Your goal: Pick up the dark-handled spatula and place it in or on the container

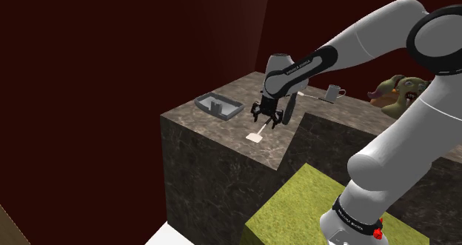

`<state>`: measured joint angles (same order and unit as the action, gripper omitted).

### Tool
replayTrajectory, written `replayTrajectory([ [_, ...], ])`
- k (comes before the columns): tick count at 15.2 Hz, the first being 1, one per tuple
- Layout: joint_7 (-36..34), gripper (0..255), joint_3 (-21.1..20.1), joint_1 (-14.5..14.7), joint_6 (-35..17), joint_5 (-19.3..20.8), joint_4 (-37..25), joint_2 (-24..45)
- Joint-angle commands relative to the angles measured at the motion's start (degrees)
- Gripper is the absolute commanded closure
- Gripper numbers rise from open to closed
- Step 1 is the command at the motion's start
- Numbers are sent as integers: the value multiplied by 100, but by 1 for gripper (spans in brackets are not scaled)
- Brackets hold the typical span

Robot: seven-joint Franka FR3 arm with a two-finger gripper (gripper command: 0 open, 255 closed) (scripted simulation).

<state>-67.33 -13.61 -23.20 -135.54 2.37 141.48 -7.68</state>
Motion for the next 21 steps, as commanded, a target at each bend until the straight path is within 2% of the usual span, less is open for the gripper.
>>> replayTrajectory([
  [1,-31,0,-8,-4,-106,29,28,76],
  [8,-31,0,-8,-4,-105,28,28,75],
  [9,-31,255,-8,-4,-105,28,28,75],
  [18,-31,255,-8,-4,-106,29,28,76],
  [21,26,255,4,8,144,-34,-63,-88],
])
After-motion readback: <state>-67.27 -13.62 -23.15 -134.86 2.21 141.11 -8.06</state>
